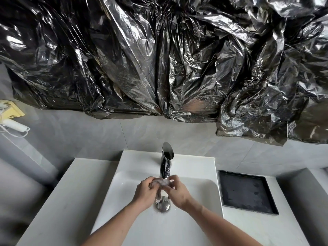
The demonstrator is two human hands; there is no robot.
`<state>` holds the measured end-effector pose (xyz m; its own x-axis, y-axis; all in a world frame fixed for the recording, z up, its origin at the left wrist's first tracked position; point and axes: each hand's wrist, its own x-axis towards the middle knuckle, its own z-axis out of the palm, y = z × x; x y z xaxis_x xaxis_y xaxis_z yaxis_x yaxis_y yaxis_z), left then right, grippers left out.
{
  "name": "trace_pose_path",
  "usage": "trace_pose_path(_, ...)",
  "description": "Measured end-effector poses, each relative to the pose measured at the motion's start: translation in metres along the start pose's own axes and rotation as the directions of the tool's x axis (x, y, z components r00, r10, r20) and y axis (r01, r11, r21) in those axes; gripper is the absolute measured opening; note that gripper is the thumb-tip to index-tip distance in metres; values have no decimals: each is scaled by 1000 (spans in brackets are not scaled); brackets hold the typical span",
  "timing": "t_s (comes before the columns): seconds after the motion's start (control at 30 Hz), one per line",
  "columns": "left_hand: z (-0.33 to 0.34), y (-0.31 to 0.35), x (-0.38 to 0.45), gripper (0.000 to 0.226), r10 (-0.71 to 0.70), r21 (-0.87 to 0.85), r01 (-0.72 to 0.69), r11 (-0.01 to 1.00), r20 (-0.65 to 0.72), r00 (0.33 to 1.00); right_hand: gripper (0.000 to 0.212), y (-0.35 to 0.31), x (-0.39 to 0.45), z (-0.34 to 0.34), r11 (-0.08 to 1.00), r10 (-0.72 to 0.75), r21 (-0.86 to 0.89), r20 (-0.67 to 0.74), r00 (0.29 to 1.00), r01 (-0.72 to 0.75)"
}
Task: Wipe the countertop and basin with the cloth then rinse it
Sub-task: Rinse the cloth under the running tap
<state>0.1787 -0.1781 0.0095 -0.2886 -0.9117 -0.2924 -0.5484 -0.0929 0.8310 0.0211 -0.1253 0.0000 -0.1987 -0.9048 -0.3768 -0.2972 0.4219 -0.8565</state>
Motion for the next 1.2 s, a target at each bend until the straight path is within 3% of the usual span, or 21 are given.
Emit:
trace_pose_path(0.13,1,1,-1,25,-68,-8,68,998,-56,996,45,3,-1,-5,999,33,-21,44,998,-33)
trace_pose_path(0.2,2,0,-2,32,-117,-84,112,990,-52,992,59,5,0,-5,995,52,85,79,996,-59)
trace_pose_path(0.23,3,1,-3,30,-135,-122,128,984,-43,990,56,6,1,-3,984,60,162,99,993,-76)
trace_pose_path(0.33,5,10,-8,29,-216,-298,206,932,0,976,19,-6,-3,0,937,112,307,193,975,-168)
trace_pose_path(0.43,4,18,-9,35,-260,-361,266,894,66,963,29,-13,0,5,908,139,355,245,960,-222)
trace_pose_path(0.53,-1,17,-9,34,-226,-309,262,914,148,963,34,-18,0,10,920,138,323,264,955,-223)
trace_pose_path(0.63,-6,12,-12,22,-128,-149,185,971,327,936,34,-13,-1,9,941,41,312,282,959,-132)
trace_pose_path(0.7,-6,7,-14,32,-108,-36,134,990,407,907,29,-9,-1,6,941,47,311,271,961,-134)
trace_pose_path(0.8,-8,-4,-16,47,-95,82,75,994,280,955,36,-2,1,1,960,100,237,196,975,-147)
trace_pose_path(0.9,-9,-16,-13,41,-20,191,-1,982,112,994,41,3,4,-5,981,138,119,145,980,-156)
trace_pose_path(1.07,-8,-14,-13,45,162,293,-205,934,163,973,34,-5,2,-7,982,156,54,284,946,-178)
trace_pose_path(1.13,-5,-8,-14,41,205,295,-262,919,209,956,37,-12,2,-4,989,139,8,305,942,-148)
trace_pose_path(1.2,-4,-5,-13,38,239,296,-282,913,172,956,41,-15,5,-1,995,95,-28,289,952,-91)
